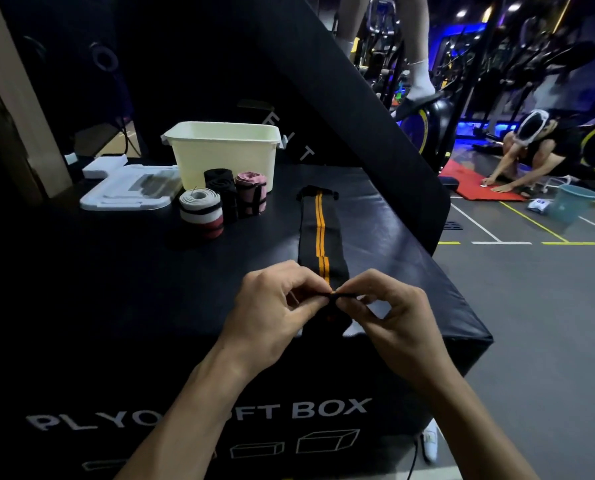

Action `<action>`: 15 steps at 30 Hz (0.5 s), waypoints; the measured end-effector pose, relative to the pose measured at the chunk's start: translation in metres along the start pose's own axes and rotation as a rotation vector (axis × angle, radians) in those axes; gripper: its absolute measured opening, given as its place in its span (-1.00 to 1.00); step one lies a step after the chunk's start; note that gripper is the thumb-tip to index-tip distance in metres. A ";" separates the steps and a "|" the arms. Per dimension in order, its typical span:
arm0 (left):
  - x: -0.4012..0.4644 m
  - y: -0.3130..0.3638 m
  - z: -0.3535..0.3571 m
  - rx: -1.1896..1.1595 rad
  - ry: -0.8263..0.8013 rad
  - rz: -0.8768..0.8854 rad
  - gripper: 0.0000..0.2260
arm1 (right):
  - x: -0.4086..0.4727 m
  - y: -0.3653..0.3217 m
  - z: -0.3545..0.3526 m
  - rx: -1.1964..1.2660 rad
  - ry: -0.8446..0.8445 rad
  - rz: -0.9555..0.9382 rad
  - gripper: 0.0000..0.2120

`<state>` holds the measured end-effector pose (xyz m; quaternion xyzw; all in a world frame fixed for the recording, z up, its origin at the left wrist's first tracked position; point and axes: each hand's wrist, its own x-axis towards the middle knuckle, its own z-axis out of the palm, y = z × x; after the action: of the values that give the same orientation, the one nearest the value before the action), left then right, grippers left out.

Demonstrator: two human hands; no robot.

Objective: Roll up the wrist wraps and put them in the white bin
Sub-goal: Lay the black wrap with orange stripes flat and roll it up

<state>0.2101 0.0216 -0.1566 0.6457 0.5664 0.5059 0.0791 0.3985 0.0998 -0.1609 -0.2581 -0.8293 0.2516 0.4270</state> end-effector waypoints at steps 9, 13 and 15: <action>0.012 -0.011 0.001 -0.182 -0.217 -0.144 -0.91 | -0.007 0.002 -0.004 0.065 -0.067 0.060 -0.85; 0.037 -0.042 0.008 -0.017 -0.046 -0.136 -0.90 | -0.008 0.004 -0.006 0.087 -0.065 0.053 -0.84; 0.050 -0.056 0.010 0.042 -0.005 -0.260 -0.87 | -0.009 0.006 -0.007 0.096 -0.078 0.061 -0.85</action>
<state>0.1733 0.0866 -0.1709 0.5696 0.6556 0.4778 0.1321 0.4103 0.0998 -0.1662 -0.2526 -0.8241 0.3140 0.3981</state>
